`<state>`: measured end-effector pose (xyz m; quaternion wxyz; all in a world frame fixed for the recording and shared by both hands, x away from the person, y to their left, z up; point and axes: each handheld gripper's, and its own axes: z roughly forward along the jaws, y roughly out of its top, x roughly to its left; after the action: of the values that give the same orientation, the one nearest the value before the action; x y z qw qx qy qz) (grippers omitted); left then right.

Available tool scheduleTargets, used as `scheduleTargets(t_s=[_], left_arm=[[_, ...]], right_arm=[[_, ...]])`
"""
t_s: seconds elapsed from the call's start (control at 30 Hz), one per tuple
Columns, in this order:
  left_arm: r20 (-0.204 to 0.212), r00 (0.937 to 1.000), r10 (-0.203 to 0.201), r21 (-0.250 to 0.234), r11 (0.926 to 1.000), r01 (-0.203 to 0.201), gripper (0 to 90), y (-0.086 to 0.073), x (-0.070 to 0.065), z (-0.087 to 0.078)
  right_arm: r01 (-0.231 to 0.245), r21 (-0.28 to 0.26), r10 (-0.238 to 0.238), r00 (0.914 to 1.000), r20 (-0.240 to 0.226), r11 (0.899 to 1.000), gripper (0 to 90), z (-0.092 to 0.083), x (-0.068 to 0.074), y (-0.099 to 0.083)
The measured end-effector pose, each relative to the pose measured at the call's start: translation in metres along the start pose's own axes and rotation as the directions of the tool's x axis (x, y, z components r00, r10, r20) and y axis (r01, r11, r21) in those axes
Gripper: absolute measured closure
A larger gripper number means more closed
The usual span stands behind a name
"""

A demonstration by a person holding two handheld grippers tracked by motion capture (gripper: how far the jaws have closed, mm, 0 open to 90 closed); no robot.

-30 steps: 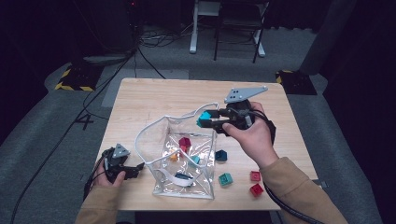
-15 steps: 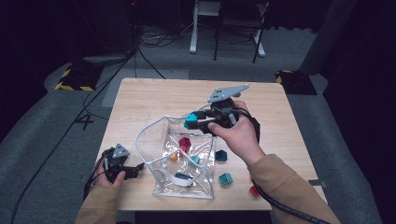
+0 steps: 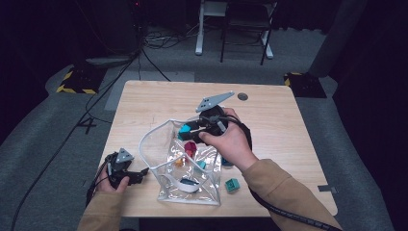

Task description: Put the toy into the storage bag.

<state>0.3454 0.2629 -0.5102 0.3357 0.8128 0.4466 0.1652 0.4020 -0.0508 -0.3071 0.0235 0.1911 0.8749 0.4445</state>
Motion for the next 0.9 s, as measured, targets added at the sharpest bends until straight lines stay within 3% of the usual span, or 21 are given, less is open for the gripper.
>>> scheduleTargets(t_s=[0.3,0.33,0.4,0.47,0.57,0.9], left_arm=[[0.0,1.0,0.0,0.0,1.0,0.0,14.8,0.0,0.0,0.0],[0.0,1.0,0.0,0.0,1.0,0.0,14.9,0.0,0.0,0.0],[0.0,1.0,0.0,0.0,1.0,0.0,14.9,0.0,0.0,0.0],[0.0,1.0,0.0,0.0,1.0,0.0,14.8,0.0,0.0,0.0],[0.0,1.0,0.0,0.0,1.0,0.0,14.8,0.0,0.0,0.0],[0.0,1.0,0.0,-0.001,1.0,0.0,14.8,0.0,0.0,0.0]], right_arm=[[0.002,0.074,-0.002,0.9999,0.01,0.997,58.7,0.013,0.001,-0.003],[0.0,0.083,0.0,1.0,0.008,0.997,57.7,0.014,0.0,-0.004],[-0.012,0.088,0.012,0.9999,0.004,0.996,47.6,0.015,0.001,-0.005],[-0.009,0.067,0.007,0.9996,0.028,0.998,40.0,0.014,0.002,-0.005],[-0.005,0.035,0.004,0.9993,0.037,0.999,36.8,0.007,0.005,-0.004],[0.012,-0.045,-0.009,0.9972,0.075,0.999,35.3,-0.034,0.008,-0.009]])
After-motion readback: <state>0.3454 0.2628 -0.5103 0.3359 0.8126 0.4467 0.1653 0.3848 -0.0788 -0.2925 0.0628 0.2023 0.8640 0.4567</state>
